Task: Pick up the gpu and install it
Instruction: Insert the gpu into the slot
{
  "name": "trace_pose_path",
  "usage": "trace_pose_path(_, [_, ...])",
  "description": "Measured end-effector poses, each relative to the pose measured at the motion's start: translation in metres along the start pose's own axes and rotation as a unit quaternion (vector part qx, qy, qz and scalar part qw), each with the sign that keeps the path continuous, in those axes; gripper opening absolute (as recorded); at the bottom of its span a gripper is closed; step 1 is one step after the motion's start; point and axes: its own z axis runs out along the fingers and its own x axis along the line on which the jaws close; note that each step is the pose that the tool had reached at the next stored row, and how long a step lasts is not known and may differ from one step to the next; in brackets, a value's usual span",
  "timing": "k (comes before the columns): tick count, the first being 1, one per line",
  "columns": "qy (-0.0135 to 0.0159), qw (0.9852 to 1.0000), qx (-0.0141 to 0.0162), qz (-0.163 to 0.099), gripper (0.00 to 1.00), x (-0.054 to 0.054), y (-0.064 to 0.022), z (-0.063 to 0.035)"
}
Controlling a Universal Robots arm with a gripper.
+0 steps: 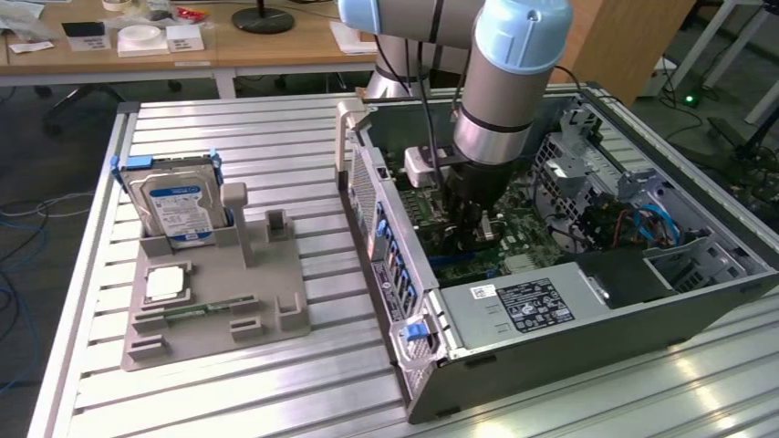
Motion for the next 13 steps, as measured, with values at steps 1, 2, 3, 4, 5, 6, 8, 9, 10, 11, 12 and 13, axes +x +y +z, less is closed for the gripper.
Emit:
trace_pose_path(1, [0.0, 1.0, 0.0, 0.0, 0.28, 0.0, 0.0, 0.0])
trace_pose_path(2, [0.0001, 1.0, 0.0, 0.0, 0.28, 0.0001, 0.0, -0.0001])
trace_pose_path(3, [0.0002, 1.0, -0.0001, 0.0, 0.28, 0.0005, 0.0, -0.0002])
trace_pose_path(4, [0.0001, 1.0, -0.0001, 0.0, 0.28, 0.0009, -0.0001, -0.0001])
trace_pose_path(5, [0.0001, 1.0, -0.0001, 0.0, 0.28, 0.0014, -0.0001, -0.0001])
trace_pose_path(6, [0.0001, 1.0, 0.0, 0.0, 0.28, 0.0017, -0.0001, -0.0001])
trace_pose_path(8, [0.0001, 1.0, 0.0, 0.0, 0.28, 0.0022, 0.0, 0.0])
trace_pose_path(9, [0.0001, 1.0, 0.0, 0.0, 0.28, 0.0025, -0.0001, 0.0001])
trace_pose_path(10, [0.0001, 1.0, 0.0, 0.0, 0.28, 0.0026, -0.0001, 0.0001])
trace_pose_path(11, [0.0001, 1.0, 0.0, 0.0, 0.28, 0.0027, -0.0001, 0.0002])
trace_pose_path(12, [0.0001, 1.0, 0.0, 0.0, 0.28, 0.0028, -0.0001, 0.0004])
trace_pose_path(13, [0.0001, 1.0, -0.0001, 0.0, 0.28, 0.0028, -0.0001, 0.0005])
